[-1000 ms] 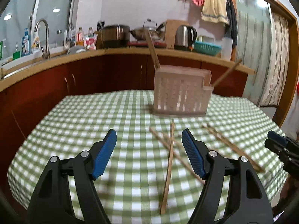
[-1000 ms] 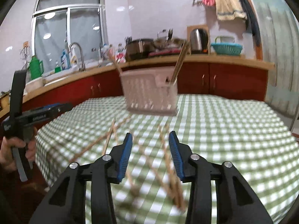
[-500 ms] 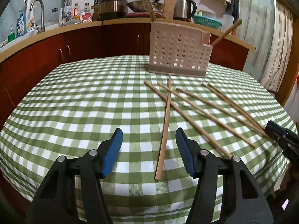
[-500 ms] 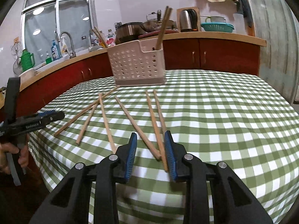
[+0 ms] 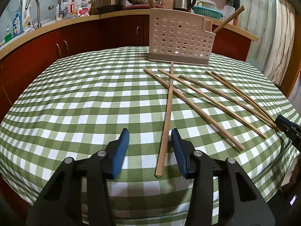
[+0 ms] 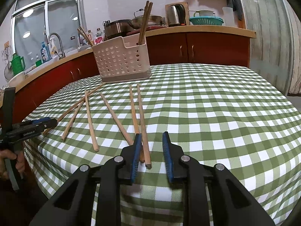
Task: Organize utensils
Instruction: 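Close the left tool on a chopstick while the right tool grasps another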
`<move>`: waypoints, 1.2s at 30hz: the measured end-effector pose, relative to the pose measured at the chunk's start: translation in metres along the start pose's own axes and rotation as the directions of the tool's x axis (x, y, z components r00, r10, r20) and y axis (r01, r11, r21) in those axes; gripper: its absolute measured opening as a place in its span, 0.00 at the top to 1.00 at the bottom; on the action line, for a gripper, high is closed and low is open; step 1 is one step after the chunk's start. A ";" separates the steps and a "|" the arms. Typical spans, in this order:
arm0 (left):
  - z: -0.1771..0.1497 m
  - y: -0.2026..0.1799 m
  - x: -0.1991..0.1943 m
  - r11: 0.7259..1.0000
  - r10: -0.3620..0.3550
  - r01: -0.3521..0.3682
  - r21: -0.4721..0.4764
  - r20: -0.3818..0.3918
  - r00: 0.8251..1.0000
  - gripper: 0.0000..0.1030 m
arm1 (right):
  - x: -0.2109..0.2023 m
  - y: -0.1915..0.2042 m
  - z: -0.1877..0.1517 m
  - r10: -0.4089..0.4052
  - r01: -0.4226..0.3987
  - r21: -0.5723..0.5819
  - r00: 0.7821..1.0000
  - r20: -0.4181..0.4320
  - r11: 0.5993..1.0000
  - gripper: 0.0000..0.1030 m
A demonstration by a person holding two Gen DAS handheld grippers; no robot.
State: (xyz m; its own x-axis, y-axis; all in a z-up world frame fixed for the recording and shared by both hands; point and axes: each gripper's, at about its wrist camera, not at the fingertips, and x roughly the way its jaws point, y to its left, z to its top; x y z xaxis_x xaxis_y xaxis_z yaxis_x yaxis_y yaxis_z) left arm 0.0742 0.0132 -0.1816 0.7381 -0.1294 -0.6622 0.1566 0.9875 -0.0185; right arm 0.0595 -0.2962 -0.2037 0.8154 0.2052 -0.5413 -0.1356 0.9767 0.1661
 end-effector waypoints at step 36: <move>0.006 0.003 -0.023 0.999 0.030 -0.031 0.010 0.100 0.995 0.94 | -0.003 -0.004 -0.007 -0.026 0.026 0.016 1.000 -0.012 1.000 0.90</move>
State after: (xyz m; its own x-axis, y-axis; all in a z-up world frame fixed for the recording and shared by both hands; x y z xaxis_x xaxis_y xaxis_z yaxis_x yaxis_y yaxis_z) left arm 0.0620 0.0181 -0.1619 0.8041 -0.1082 -0.5846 0.1402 0.9901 0.0096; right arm 0.0538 -0.3006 -0.2092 0.8117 0.1803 -0.5556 -0.1052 0.9807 0.1646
